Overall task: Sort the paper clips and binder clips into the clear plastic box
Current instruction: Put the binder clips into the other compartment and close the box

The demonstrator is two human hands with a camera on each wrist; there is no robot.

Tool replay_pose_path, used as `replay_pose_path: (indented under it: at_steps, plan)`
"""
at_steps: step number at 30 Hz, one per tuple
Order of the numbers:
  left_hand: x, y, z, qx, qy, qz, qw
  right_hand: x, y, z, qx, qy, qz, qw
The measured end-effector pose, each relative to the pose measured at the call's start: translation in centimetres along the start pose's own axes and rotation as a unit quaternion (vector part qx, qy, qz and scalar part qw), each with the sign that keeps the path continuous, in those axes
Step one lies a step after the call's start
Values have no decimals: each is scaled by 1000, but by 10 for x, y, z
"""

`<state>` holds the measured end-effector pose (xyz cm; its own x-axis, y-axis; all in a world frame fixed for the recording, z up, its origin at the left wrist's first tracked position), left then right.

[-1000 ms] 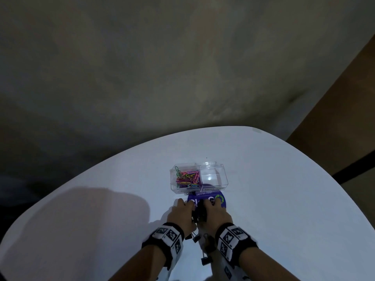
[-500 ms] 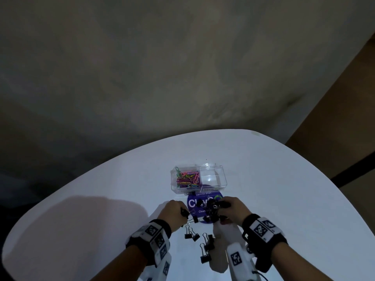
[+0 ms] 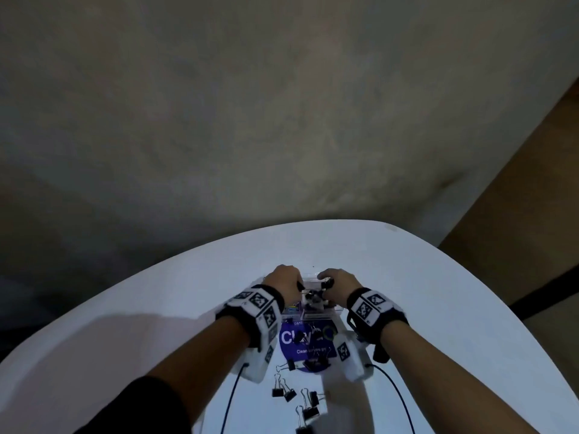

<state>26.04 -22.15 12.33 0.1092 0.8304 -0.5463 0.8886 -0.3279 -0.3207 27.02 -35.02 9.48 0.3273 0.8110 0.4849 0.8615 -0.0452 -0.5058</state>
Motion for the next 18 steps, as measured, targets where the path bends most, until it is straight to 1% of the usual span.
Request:
replay_pose_path:
  at_steps: [3,5,7,10,11,13,16,17,18]
  plan:
    - [-17,21,11,-1,-10,22,1000,-19,-6,-10,-4,87,10,996]
    - [-25,32,19,0,-16,28,999,-34,-18,-19,-19,102,14,994]
    - [-27,40,26,12,-16,30,999,-50,-35,-15,-1,60,12,998]
    - [-23,39,29,30,-9,30,999,-77,-59,15,81,-23,27,996]
    - [-21,35,26,29,-5,30,999,-85,-64,27,96,-47,31,994]
    - [-15,22,14,8,-9,30,999,-95,-73,45,100,-66,41,992]
    - [5,-11,5,-22,-83,11,996,-92,-91,71,97,-64,48,992]
    - [16,-24,10,-7,-90,0,996,-89,-96,81,97,-80,46,991]
    - [28,-38,21,25,-73,-11,997,-86,-101,90,95,-109,42,989]
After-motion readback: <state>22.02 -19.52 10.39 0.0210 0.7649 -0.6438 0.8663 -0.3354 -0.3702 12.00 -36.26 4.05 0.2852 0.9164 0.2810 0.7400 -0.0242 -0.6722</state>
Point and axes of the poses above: each hand's wrist, its own y-axis towards the middle knuckle, its own z-axis out of the palm, x = y × z, the point moved 6 cm from there along y, towards the middle knuckle, and after that the axes turned 6 degrees about z, right-handed, at the moved point
